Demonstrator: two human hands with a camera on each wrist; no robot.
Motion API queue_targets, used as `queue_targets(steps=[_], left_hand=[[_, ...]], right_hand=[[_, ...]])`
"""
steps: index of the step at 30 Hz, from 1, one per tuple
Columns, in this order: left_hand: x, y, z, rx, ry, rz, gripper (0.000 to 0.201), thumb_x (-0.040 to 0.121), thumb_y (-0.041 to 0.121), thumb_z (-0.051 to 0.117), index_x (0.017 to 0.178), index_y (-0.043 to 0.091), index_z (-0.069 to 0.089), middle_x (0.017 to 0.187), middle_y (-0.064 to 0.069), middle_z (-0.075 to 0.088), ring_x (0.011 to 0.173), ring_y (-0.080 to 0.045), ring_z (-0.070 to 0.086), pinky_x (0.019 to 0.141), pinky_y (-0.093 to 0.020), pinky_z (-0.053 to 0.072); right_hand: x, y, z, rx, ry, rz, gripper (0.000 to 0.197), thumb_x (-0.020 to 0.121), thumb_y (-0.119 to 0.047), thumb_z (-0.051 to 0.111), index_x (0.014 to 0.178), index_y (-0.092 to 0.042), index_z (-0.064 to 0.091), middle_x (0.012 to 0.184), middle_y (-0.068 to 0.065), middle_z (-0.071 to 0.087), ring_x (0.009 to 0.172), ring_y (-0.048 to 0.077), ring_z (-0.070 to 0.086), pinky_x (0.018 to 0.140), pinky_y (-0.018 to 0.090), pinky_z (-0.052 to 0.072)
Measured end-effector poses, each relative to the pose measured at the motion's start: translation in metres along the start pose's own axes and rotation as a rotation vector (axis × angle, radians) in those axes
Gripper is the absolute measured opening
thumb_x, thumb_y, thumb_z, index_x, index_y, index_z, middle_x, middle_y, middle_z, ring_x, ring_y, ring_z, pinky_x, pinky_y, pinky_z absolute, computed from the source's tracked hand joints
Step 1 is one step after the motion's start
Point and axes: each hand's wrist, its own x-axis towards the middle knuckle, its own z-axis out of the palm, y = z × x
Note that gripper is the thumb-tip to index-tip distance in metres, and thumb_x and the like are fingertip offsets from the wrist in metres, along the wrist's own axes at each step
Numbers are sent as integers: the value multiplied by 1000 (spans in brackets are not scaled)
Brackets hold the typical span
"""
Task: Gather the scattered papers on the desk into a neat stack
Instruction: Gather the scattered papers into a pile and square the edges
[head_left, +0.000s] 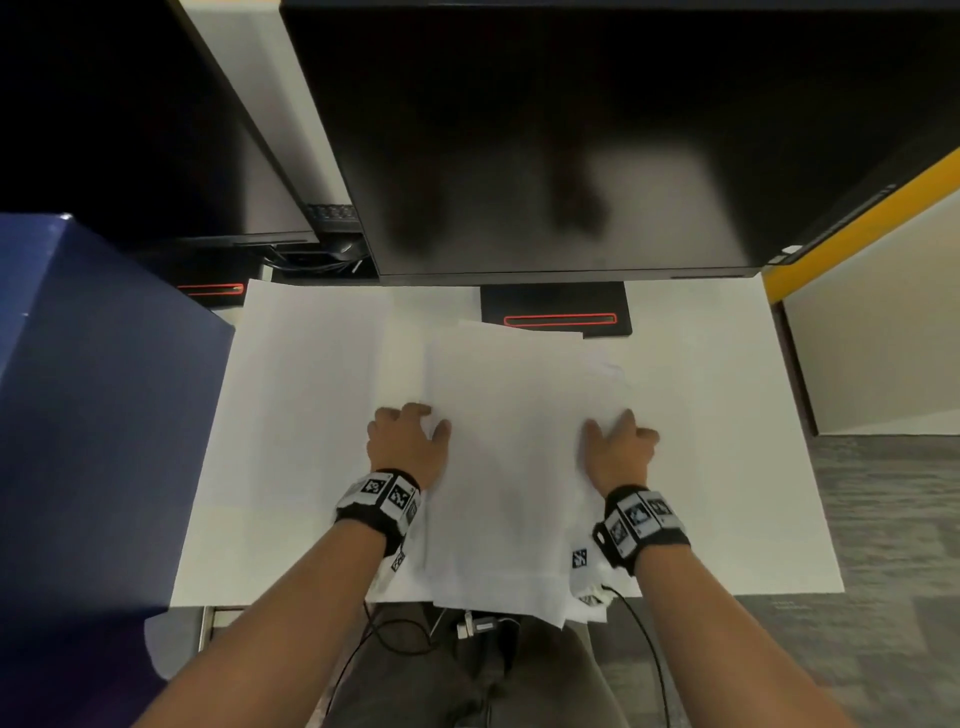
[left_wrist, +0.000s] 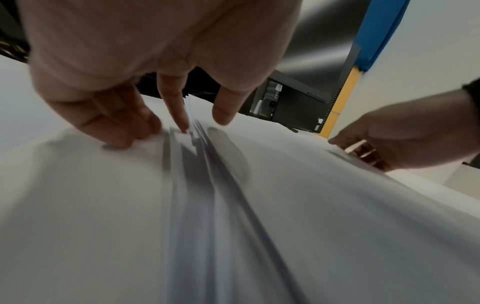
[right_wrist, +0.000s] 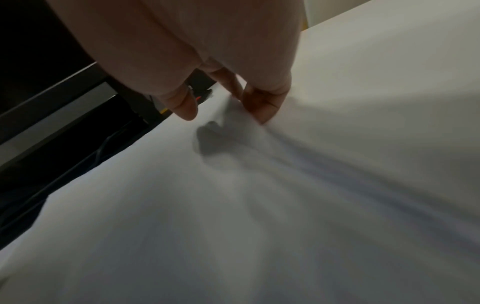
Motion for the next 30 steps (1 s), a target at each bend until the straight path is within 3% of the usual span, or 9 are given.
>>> queue_targets(steps=[4, 9, 13, 17, 19, 21, 24, 27, 30], left_hand=[[26, 19, -15, -125, 165, -144, 59, 96, 47, 51, 142, 11, 45, 141, -17, 43, 129, -34, 42, 102, -43, 42], [51, 17, -25, -187, 89, -290, 48, 102, 43, 40, 132, 6, 41, 126, -21, 62, 114, -40, 61, 89, -42, 47], [56, 28, -25, -121, 13, -161, 50, 105, 40, 30, 137, 2, 39, 127, -24, 62, 115, -41, 60, 88, -41, 45], [57, 28, -29, -304, -17, 35, 56, 102, 41, 44, 145, 5, 37, 139, -18, 54, 128, -37, 52, 98, -33, 39], [54, 13, -37, -254, 69, 27, 63, 95, 47, 53, 146, 10, 41, 141, -15, 53, 129, -32, 50, 107, -42, 40], [43, -9, -40, -79, 126, -79, 62, 92, 51, 56, 141, 15, 48, 136, -14, 54, 125, -32, 50, 105, -43, 42], [11, -30, -25, -43, 12, -135, 61, 91, 52, 55, 139, 15, 46, 134, -14, 54, 122, -32, 53, 102, -39, 44], [-10, -25, 1, -53, -85, -26, 58, 99, 43, 48, 146, 10, 38, 142, -15, 46, 128, -32, 49, 107, -39, 41], [-1, -34, -18, 43, 110, -17, 53, 97, 51, 45, 137, 17, 55, 135, -13, 53, 124, -31, 50, 104, -39, 40]], right_hand=[[16, -34, 9, -4, -79, -131, 67, 92, -36, 55, 150, -14, 31, 142, 21, 33, 128, 42, 41, 109, 47, 37], [22, -31, 8, -64, 78, 73, 66, 97, -37, 48, 150, -2, 27, 145, 26, 30, 130, 44, 35, 108, 48, 33], [13, -55, 33, -142, -79, -100, 62, 101, -35, 41, 153, -7, 22, 145, 27, 29, 133, 44, 33, 110, 49, 31], [15, -61, 33, -111, -151, -172, 61, 99, -33, 46, 154, -18, 24, 146, 22, 31, 133, 41, 37, 111, 48, 35], [17, -45, 21, -113, -89, -163, 64, 94, -37, 52, 150, -14, 31, 142, 24, 34, 129, 45, 39, 110, 51, 36], [11, -24, 10, -136, -46, -120, 60, 91, -40, 55, 138, -6, 42, 138, 25, 36, 124, 47, 41, 107, 52, 38], [-11, -4, 14, -179, -61, -100, 56, 91, -42, 57, 126, 0, 47, 135, 25, 36, 119, 45, 44, 103, 48, 40], [-32, 3, 33, -213, -138, -178, 63, 89, -41, 61, 134, -1, 41, 137, 24, 34, 121, 44, 44, 104, 46, 41], [-34, 3, 37, -239, -145, -174, 63, 88, -37, 63, 134, -3, 40, 137, 24, 34, 124, 44, 40, 104, 48, 39]])
